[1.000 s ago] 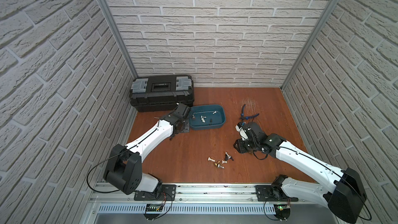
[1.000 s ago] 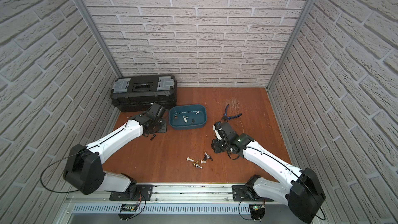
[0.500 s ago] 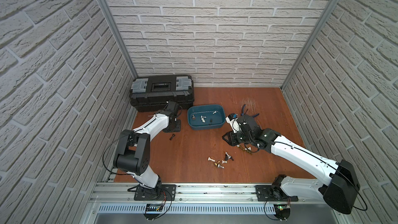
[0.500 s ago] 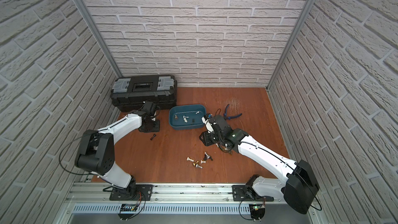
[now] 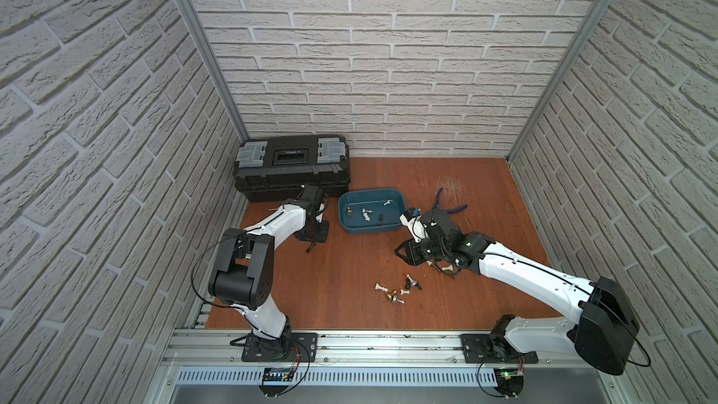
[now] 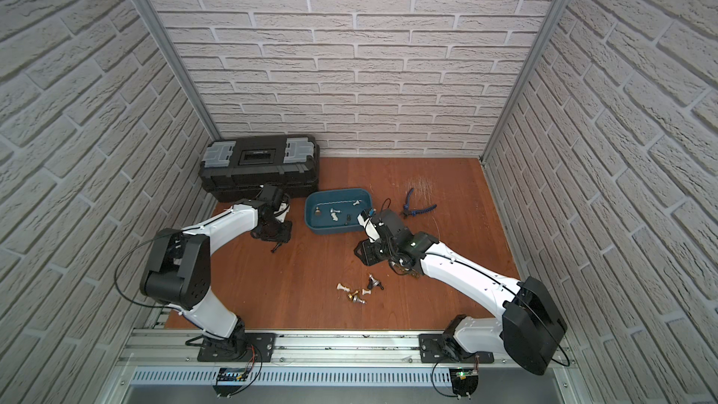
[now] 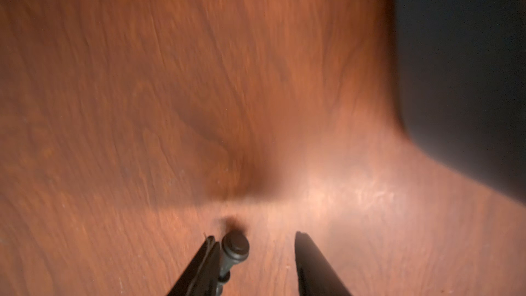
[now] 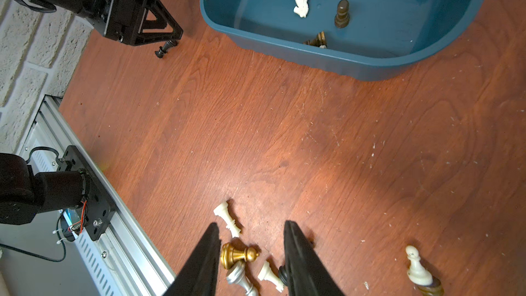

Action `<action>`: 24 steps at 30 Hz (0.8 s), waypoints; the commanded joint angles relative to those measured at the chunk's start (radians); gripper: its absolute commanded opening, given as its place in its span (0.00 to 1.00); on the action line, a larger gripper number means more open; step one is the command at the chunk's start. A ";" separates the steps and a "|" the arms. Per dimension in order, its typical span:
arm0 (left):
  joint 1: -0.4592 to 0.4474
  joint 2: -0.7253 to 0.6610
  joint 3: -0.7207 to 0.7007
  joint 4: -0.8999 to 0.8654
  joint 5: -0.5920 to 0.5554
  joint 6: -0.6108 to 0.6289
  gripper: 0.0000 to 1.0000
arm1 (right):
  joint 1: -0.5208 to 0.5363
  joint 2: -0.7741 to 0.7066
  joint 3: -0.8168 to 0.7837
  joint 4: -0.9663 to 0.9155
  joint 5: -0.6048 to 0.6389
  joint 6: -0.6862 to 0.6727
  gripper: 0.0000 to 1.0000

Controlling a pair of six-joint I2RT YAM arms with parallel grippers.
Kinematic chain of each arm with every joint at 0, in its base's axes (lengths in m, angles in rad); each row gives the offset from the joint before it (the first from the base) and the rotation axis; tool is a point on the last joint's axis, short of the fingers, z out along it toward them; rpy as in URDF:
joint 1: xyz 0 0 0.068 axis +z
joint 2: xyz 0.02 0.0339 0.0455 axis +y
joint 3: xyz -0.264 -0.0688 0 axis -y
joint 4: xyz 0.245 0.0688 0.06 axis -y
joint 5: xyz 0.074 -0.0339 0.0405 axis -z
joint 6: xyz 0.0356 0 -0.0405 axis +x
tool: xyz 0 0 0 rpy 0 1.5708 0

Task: Put the chess pieces into the storage box
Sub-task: Pick up the chess piece at the center of the board.

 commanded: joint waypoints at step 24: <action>0.012 0.086 -0.015 -0.052 -0.064 0.012 0.24 | 0.014 -0.015 -0.045 0.064 -0.010 0.017 0.41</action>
